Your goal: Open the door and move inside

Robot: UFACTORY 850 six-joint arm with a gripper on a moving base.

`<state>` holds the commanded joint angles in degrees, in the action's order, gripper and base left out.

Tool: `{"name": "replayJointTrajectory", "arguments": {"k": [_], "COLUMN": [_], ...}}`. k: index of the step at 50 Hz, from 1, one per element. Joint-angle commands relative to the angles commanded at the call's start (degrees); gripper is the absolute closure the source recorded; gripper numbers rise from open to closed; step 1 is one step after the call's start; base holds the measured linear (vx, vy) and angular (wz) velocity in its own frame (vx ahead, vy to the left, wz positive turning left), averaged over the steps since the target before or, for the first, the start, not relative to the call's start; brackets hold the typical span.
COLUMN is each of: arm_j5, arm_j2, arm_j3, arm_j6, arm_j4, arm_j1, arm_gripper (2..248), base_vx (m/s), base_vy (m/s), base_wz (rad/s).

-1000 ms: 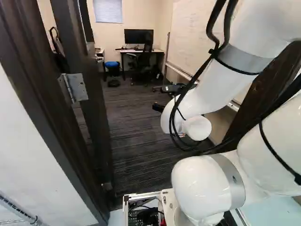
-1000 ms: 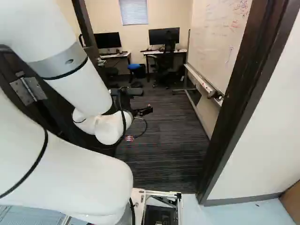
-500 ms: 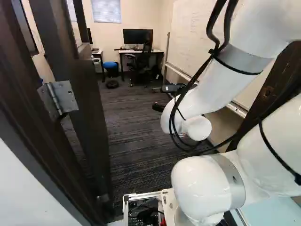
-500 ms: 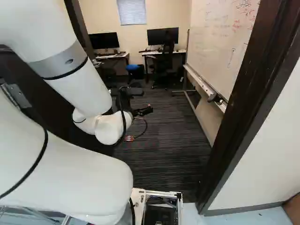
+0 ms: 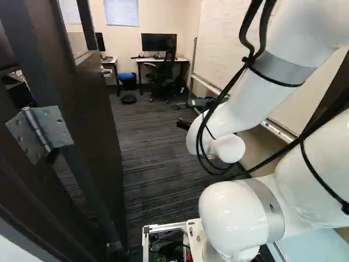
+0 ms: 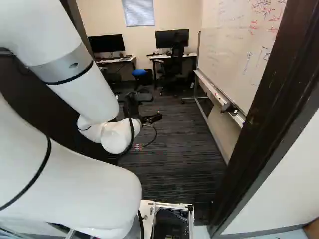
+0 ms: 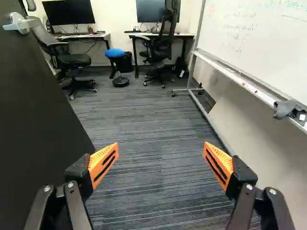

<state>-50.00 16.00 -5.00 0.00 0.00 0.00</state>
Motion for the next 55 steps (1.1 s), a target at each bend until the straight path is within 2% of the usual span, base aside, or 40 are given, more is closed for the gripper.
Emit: {"name": "replayJointTrajectory", "arguments": {"k": [55], "arm_j5": [0.0], "arm_j2": [0.0], "arm_j3": [0.0], "arm_j6": [0.0], "arm_j4": [0.0], "arm_j1": [0.0], "arm_gripper": [3], "base_vx": [0.141], "base_vy": [-0.007], "base_wz": [-0.009]}}
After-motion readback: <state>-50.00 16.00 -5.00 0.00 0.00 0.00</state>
